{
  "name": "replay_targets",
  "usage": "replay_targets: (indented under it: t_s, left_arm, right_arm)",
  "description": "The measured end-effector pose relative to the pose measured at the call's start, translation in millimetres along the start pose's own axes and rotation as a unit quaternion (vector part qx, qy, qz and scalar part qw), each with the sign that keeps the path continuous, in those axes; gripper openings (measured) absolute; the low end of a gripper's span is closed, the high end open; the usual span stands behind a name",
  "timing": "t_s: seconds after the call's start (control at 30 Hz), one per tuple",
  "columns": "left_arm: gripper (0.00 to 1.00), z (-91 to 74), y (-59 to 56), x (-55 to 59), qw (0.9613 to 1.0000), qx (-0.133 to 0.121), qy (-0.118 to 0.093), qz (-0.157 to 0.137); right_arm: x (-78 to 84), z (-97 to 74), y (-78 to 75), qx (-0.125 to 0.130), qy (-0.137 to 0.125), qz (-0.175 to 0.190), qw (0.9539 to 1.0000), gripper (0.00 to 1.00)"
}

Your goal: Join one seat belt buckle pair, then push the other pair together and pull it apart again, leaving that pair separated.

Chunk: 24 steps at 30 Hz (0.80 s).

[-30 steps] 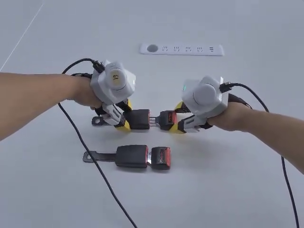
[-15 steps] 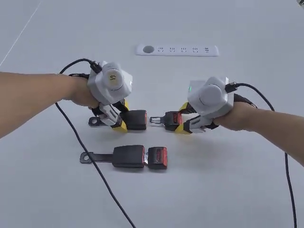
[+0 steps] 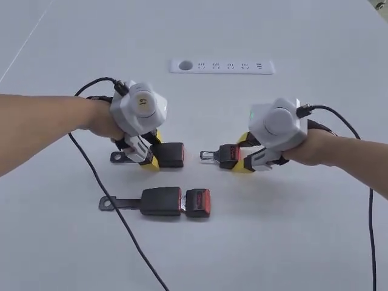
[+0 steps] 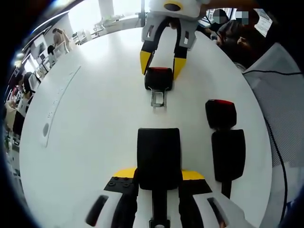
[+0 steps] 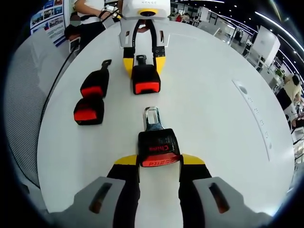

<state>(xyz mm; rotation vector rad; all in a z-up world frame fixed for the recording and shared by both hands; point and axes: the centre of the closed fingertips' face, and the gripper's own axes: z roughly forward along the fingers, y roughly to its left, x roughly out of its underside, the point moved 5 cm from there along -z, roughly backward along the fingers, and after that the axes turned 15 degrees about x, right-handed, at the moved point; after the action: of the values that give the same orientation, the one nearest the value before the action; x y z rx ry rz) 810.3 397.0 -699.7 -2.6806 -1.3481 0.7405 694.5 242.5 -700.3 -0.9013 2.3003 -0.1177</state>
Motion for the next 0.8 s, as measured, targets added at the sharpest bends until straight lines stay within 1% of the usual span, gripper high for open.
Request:
replay_targets:
  t_s: [0.23, 0.43, 0.67, 0.8]
  left_arm:
    - [0.33, -0.1, 0.4, -0.6, 1.0000, 0.001, 0.004, 0.001]
    - [0.33, -0.1, 0.3, -0.7, 1.0000, 0.000, 0.001, -0.002]
    - [0.33, -0.1, -0.5, -1.7, 1.0000, -0.003, 0.003, -0.001]
    - [0.36, -0.7, 0.5, -2.8, 0.9999, -0.011, 0.006, 0.008]
  right_arm:
    - [6.1, -4.6, -1.7, -0.007, 0.006, -0.006, 0.9999, 0.29]
    - [9.8, -7.0, -3.5, -0.008, 0.009, -0.011, 0.9999, 0.29]
    - [12.0, -4.4, -5.9, -0.008, 0.011, -0.024, 0.9996, 0.30]
    - [12.0, -2.9, -7.3, -0.010, 0.014, -0.029, 0.9994, 0.31]
